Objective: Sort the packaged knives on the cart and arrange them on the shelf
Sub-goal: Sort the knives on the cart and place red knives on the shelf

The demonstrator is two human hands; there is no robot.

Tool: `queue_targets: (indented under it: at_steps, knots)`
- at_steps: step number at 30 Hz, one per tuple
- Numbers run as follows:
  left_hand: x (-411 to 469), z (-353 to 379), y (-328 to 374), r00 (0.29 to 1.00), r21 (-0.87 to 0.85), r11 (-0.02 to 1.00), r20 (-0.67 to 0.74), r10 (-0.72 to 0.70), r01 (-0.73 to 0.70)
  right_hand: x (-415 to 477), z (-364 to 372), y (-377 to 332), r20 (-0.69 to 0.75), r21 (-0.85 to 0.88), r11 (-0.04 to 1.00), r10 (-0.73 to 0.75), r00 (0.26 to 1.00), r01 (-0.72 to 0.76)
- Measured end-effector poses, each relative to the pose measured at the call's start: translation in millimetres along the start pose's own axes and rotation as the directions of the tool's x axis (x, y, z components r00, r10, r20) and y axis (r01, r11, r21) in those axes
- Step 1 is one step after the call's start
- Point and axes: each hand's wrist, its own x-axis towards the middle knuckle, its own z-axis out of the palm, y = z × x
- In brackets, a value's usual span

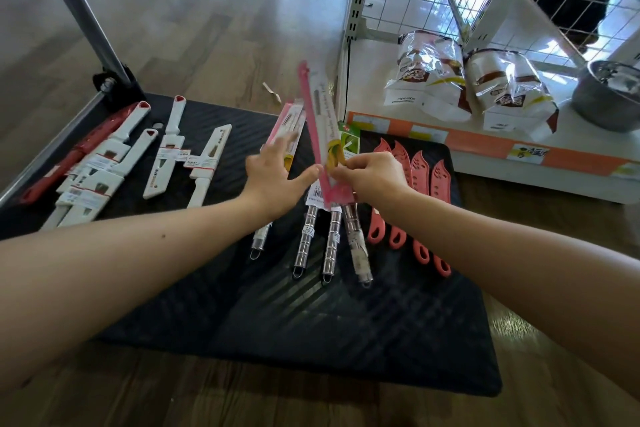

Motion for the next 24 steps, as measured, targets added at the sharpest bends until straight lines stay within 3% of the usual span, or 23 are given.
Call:
queue_targets:
  at_steps: [2, 4, 8, 11, 24]
  knots:
    - [-5, 1, -1, 0.967, -0.186, 0.966, 0.211, -0.142, 0.183, 2, 4, 1, -0.017, 0.159, 0.984, 0.088, 0.996, -0.084]
    - [-12, 1, 0, 0.889, -0.271, 0.913, 0.426, -0.171, 0.305, 2, 8, 0, -0.014, 0.266, 0.953, 0.151, 0.988, -0.142]
    - [-24, 3, -4, 0.768, -0.353, 0.814, 0.619, -0.166, 0.461, 1, 17, -5, 0.020, 0.393, 0.893, 0.232, 0.973, -0.221]
    - [-26, -1, -5, 0.748, -0.404, 0.746, 0.637, -0.185, 0.529, 4, 24, -6, 0.039, 0.414, 0.875, 0.259, 0.965, -0.251]
    - [-25, -32, -45, 0.792, -0.344, 0.735, 0.440, -0.425, 0.585, 8, 40, -33, 0.147, 0.280, 0.925, 0.223, 0.964, -0.256]
